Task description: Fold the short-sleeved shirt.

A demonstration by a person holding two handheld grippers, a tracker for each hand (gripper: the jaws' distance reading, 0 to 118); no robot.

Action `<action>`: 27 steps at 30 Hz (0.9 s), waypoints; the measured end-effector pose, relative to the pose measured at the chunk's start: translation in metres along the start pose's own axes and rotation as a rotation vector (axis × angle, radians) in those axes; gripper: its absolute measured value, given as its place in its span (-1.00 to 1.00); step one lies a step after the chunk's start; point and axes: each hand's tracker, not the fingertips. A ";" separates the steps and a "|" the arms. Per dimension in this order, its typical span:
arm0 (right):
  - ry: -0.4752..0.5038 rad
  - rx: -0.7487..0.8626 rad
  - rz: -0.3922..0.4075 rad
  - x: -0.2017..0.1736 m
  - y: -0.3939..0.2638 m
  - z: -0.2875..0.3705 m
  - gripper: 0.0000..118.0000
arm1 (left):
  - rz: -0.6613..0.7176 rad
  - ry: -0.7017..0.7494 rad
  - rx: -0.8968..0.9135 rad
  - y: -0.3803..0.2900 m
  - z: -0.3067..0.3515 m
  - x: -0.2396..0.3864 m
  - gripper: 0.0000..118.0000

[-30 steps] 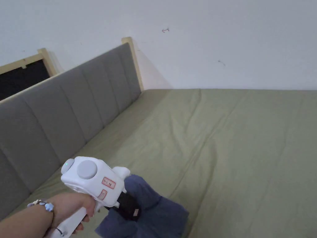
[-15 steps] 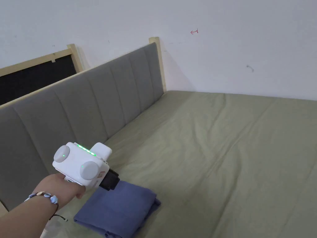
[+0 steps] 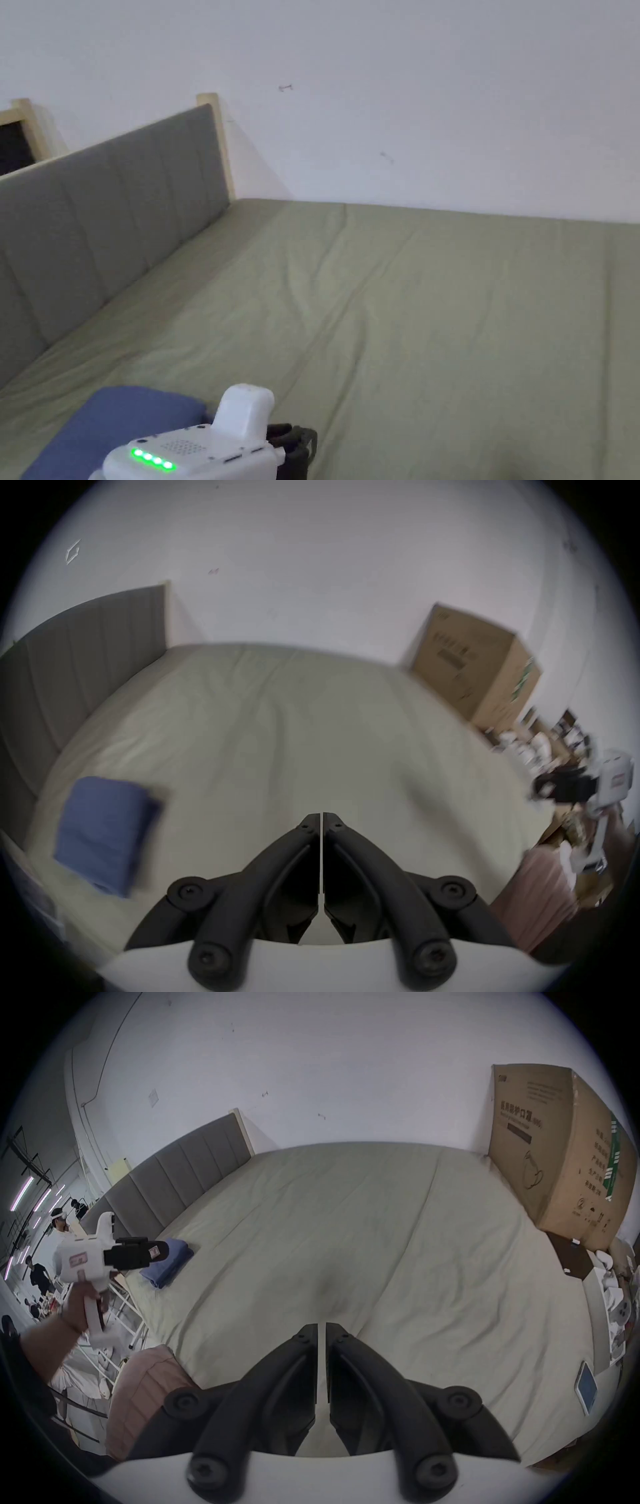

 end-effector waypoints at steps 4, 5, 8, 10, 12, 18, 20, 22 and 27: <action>-0.058 0.207 -0.008 0.001 0.007 0.045 -0.92 | -0.008 -0.086 0.290 0.022 0.017 0.098 -0.99; -0.072 0.276 -0.012 0.002 0.009 0.058 -0.92 | -0.032 -0.096 0.353 0.029 0.022 0.120 -0.99; -0.152 0.535 -0.009 0.000 0.013 0.098 -0.92 | -0.196 -0.068 0.482 0.048 0.034 0.180 -0.99; -0.254 0.752 0.016 -0.002 0.011 0.119 -0.92 | -0.226 -0.023 0.585 0.052 0.044 0.205 -0.99; -0.331 0.944 0.061 0.000 0.007 0.132 -0.92 | -0.225 0.064 0.686 0.048 0.050 0.227 -0.99; -0.441 0.919 0.010 0.018 0.005 0.127 -0.92 | -0.217 0.142 0.718 0.040 0.060 0.243 -0.99; -0.462 0.898 0.011 0.022 -0.001 0.125 -0.92 | -0.245 0.176 0.741 0.041 0.065 0.245 -0.99; -0.480 0.873 0.024 0.025 -0.006 0.123 -0.92 | -0.238 0.193 0.762 0.040 0.071 0.244 -0.99; -0.481 0.863 0.016 0.026 -0.007 0.130 -0.92 | -0.211 0.201 0.809 0.035 0.083 0.239 -0.99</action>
